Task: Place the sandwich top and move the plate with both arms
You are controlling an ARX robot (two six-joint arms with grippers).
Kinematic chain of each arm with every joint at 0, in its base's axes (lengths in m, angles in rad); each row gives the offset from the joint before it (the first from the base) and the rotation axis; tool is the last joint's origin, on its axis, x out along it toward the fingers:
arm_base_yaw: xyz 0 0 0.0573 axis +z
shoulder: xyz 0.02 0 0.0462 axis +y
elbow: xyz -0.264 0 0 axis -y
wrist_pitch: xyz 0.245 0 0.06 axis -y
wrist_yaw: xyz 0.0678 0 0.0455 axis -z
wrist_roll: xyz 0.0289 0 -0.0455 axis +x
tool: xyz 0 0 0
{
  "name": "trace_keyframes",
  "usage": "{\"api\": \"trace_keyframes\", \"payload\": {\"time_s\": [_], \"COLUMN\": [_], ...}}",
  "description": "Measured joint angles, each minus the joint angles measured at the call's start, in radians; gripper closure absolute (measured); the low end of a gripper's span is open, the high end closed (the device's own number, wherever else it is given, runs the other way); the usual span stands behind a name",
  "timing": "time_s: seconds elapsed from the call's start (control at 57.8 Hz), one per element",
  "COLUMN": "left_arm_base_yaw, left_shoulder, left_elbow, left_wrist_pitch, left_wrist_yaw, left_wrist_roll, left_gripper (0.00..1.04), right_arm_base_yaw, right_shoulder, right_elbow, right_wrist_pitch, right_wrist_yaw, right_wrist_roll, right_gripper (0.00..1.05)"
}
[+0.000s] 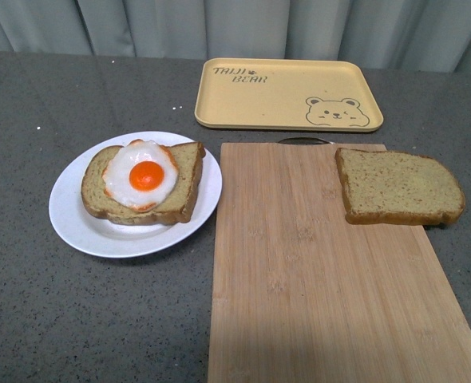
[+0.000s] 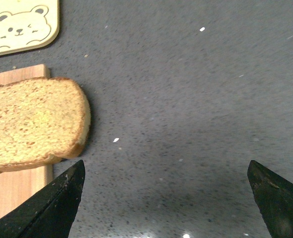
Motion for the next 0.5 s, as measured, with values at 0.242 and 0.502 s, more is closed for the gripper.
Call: {"api": "trace_keyframes", "payload": {"time_s": [0.242,0.502], "left_arm_base_yaw": [0.0,0.0], "left_shoulder": [0.0,0.0], "left_elbow": [0.0,0.0], "left_wrist_pitch": [0.0,0.0], "left_wrist_yaw": [0.0,0.0], "left_wrist_roll": [0.0,0.0], "left_gripper": [0.07,0.07], "right_arm_base_yaw": [0.0,0.012], "right_shoulder": [0.263,0.476], "right_elbow": [0.186,0.345], "right_wrist_pitch": [-0.106,-0.179], "right_wrist_yaw": [-0.217,-0.388], "right_wrist_roll": [0.093,0.183], "right_gripper": [0.09,0.09]}}
